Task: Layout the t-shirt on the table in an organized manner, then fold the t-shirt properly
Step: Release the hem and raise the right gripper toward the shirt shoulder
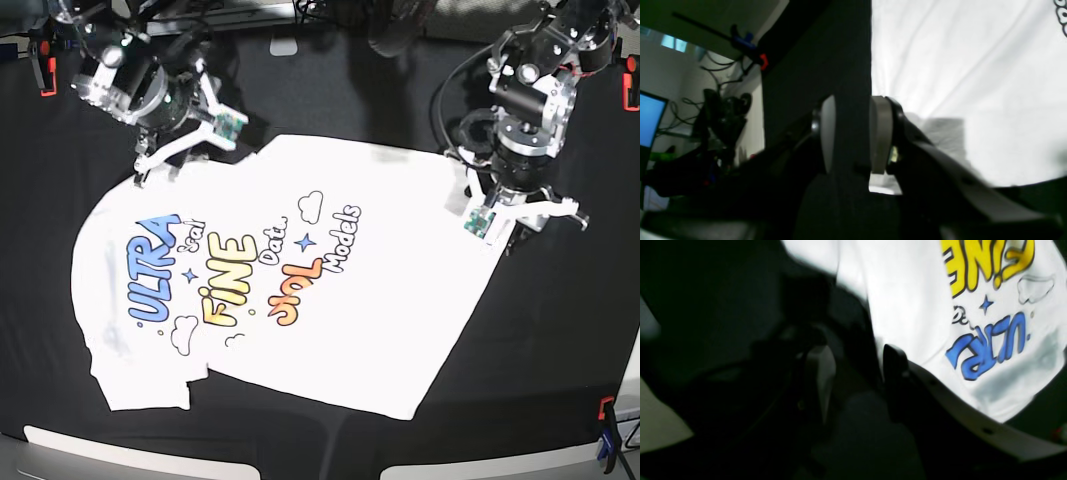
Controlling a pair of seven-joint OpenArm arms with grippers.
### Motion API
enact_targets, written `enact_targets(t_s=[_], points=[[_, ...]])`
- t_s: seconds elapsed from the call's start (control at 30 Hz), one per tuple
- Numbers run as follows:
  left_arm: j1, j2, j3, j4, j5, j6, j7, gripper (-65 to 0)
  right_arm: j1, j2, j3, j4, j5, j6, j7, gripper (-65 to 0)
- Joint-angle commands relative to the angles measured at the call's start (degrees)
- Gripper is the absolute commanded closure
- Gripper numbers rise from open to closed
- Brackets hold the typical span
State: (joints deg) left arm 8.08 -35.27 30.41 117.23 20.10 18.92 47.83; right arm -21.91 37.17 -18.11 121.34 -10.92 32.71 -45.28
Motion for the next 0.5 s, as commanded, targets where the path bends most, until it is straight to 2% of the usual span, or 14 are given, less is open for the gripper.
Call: enact_targets(t_s=[0.0, 0.07, 0.13, 0.2, 0.23, 0.47], points=[[-0.63, -0.66, -0.37, 0.94, 0.76, 0.55, -1.18, -16.6, 0.15, 2.21, -1.53, -0.44, -2.99, -3.21, 1.49, -25.2], [-0.63, -0.66, -0.37, 0.94, 0.74, 0.55, -1.18, -16.6, 0.35, 4.46, -5.29, -3.08, -10.75, -9.75, 2.67, -25.2], [-0.63, -0.63, -0.37, 0.94, 0.63, 0.57, -1.20, -16.6, 1.14, 4.44, -8.44, -5.09, -17.70, -15.39, 4.37, -25.2], [-0.66, -0.66, -0.37, 0.94, -0.33, 0.57, -1.22, -16.6, 2.05, 3.93, -11.21, -6.08, -20.85, -20.02, 5.92, -25.2], [-0.63, -0.63, -0.37, 0.94, -1.01, 0.55, -1.22, -16.6, 2.58, 3.56, -12.44, -6.40, -20.85, -21.07, 6.78, -25.2], [-0.63, -0.66, -0.37, 0.94, -1.75, 0.55, -1.20, -16.6, 6.80, -1.05, -17.97, -10.14, -20.00, -21.20, 7.98, -25.2]])
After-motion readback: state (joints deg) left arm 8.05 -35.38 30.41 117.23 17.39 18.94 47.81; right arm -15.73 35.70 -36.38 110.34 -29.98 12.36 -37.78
